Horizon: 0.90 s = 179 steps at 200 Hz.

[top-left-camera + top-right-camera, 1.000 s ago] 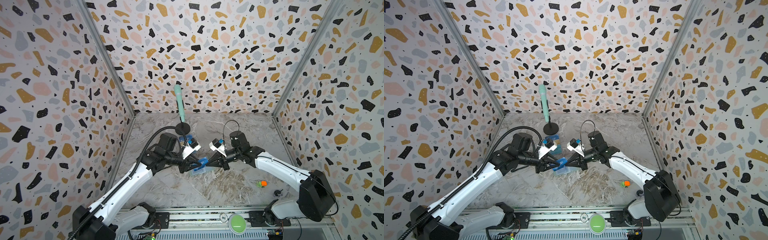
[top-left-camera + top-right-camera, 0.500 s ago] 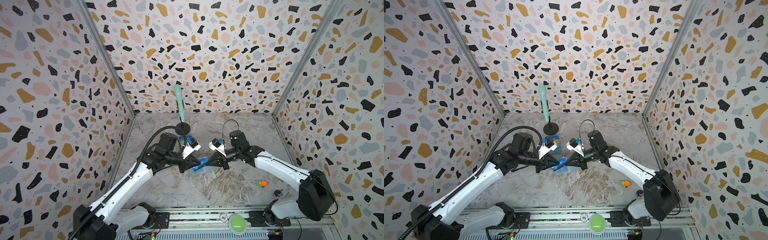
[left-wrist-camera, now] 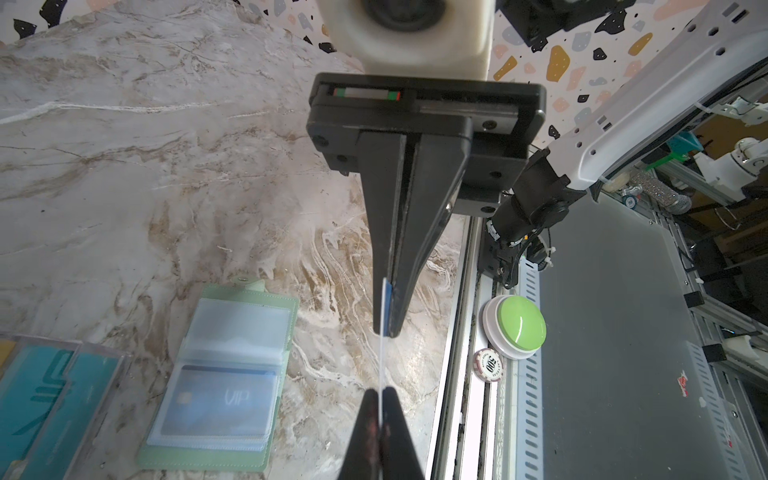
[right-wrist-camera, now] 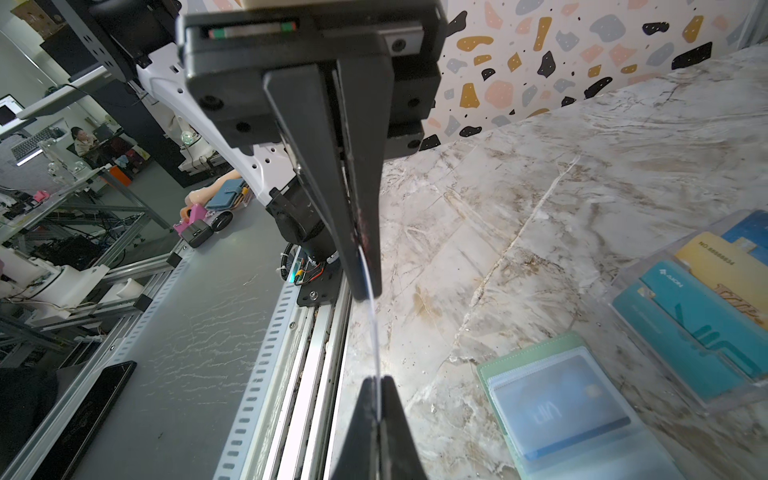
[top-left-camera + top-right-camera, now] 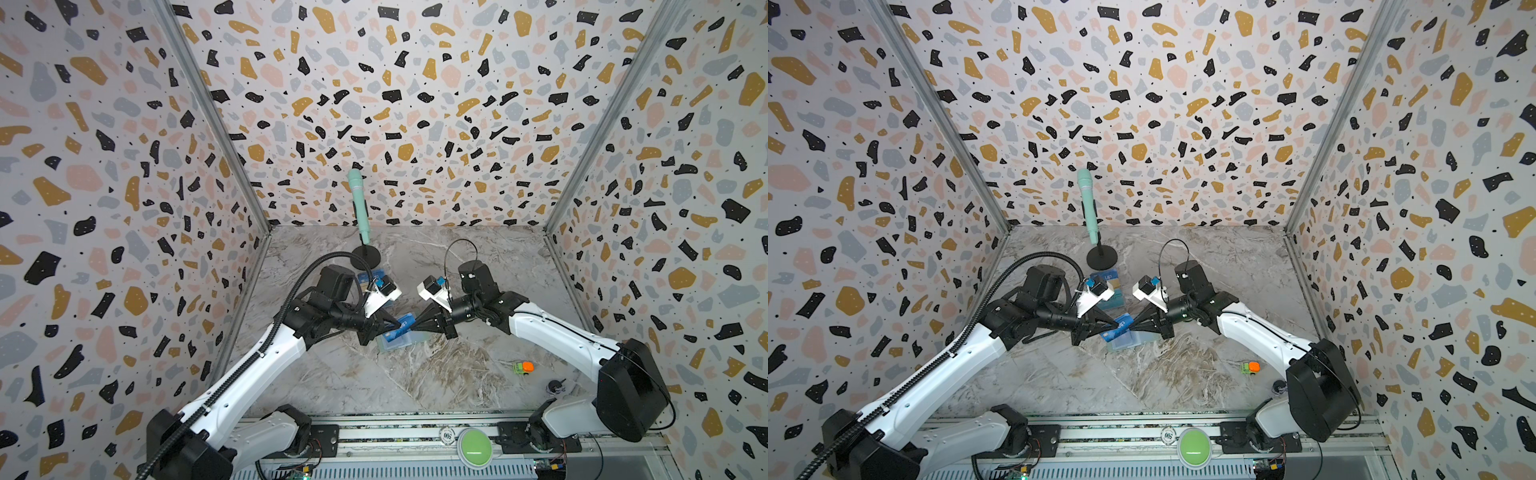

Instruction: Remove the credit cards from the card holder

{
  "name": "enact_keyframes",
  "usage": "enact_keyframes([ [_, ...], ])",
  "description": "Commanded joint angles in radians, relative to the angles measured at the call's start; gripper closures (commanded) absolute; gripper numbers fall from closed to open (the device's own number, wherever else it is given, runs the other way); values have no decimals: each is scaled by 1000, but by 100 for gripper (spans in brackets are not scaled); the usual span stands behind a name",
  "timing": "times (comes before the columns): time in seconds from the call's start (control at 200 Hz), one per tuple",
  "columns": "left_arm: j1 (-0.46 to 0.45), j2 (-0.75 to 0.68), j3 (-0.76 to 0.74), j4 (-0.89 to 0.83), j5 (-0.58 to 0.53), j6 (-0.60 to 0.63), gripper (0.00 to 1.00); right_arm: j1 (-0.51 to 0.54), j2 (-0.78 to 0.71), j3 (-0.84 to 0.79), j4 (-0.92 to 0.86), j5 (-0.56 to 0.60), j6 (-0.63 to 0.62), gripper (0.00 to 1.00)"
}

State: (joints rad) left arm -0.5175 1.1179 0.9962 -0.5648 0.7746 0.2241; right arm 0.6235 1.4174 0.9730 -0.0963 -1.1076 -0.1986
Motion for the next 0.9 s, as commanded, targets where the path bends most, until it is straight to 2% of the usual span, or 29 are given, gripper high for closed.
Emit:
enact_keyframes([
  [0.0,1,4,25,20,-1,-5,100,-10,-24,3,43,25,31,93],
  [0.14,1,5,23,26,-23,-8,100,-19,-33,-14,79,68,65,82],
  [0.295,1,2,21,39,-70,-14,100,-39,-43,-30,101,91,93,66],
  [0.365,2,1,18,51,-105,-21,100,-47,-48,-36,109,112,105,62],
  [0.601,2,-4,8,107,-309,-44,100,-81,-79,-83,158,200,162,50],
  [0.731,4,-6,4,141,-420,-16,100,-95,-110,-120,185,269,185,45],
  [0.891,12,14,-4,164,-513,85,100,-103,-154,-165,203,405,200,37],
])
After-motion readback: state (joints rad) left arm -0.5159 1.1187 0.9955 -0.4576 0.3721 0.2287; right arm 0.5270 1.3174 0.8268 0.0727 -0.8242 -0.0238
